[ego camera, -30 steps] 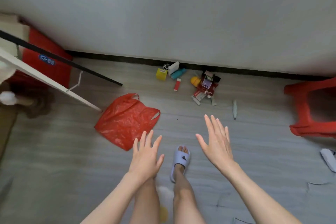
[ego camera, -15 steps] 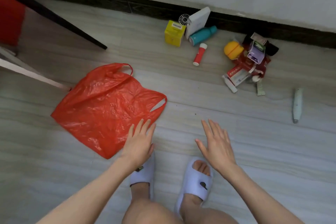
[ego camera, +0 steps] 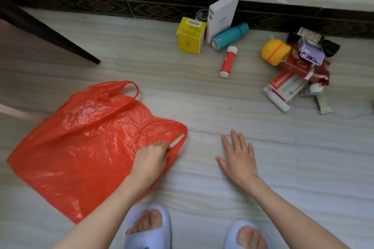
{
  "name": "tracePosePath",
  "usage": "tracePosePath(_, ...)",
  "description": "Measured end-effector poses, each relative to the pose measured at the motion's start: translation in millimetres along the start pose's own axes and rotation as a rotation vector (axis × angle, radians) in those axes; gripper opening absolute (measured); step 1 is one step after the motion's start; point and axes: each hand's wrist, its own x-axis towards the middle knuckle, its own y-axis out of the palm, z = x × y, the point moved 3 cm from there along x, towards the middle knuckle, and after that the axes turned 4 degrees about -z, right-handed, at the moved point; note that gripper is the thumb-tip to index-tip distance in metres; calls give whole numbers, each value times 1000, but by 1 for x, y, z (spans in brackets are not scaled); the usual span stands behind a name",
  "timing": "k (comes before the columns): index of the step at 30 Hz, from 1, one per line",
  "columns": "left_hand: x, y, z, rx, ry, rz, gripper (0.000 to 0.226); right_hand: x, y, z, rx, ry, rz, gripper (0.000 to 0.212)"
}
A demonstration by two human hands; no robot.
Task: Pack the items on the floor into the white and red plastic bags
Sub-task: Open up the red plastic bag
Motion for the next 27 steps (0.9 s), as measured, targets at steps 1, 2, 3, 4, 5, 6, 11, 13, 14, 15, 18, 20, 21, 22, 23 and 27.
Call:
tracePosePath(1, -1, -11, -2, -31, 9, -59, 16, -2, -4, 1, 10, 10, 3, 67)
tracePosePath(2, -2, -24, -4, -58, 25, -120, 15, -5, -13, 3, 32, 20, -5, 67)
tracePosePath(3, -2, -40, -7, -78, 39, -183, 13, -10, -26, 7, 74, 23, -32, 66)
tracePosePath(4, -2, -59, -12, -88, 48, -248, 11, -16, -42, 12, 135, 16, -81, 66)
tracePosePath(5, -3, -78, -16, -104, 47, -314, 10, -22, -61, 19, 191, -5, -130, 65)
tracePosePath(6, -4, -99, -21, -132, 36, -377, 9, -29, -82, 28, 244, -36, -177, 64)
tracePosePath(11, -17, -202, -61, -396, -92, -625, 10, -76, -202, 71, 610, -134, -368, 41)
tracePosePath(13, -26, -238, -81, -591, -156, -619, 16, -101, -246, 87, 664, -176, -377, 28)
tracePosePath(14, -30, -254, -89, -678, -173, -609, 19, -114, -265, 94, 672, -198, -371, 27)
tracePosePath(15, -34, -269, -97, -750, -177, -595, 21, -126, -281, 101, 687, -212, -362, 29)
tracePosePath(18, -50, -306, -122, -926, -139, -576, 16, -154, -315, 113, 702, -178, -392, 41)
tracePosePath(20, -63, -324, -141, -1011, -94, -553, 10, -168, -330, 118, 627, -157, -505, 40)
tracePosePath(21, -68, -331, -148, -1053, -80, -533, 17, -174, -336, 120, 603, -146, -573, 36)
tracePosePath(22, -74, -339, -156, -1113, -62, -508, 17, -180, -343, 121, 591, -120, -641, 31)
tracePosePath(23, -81, -344, -164, -1164, -32, -484, 11, -186, -349, 121, 595, -84, -701, 27)
tracePosePath(27, -113, -358, -176, -1019, 134, -674, 17, -200, -371, 110, 775, -1, -834, 23)
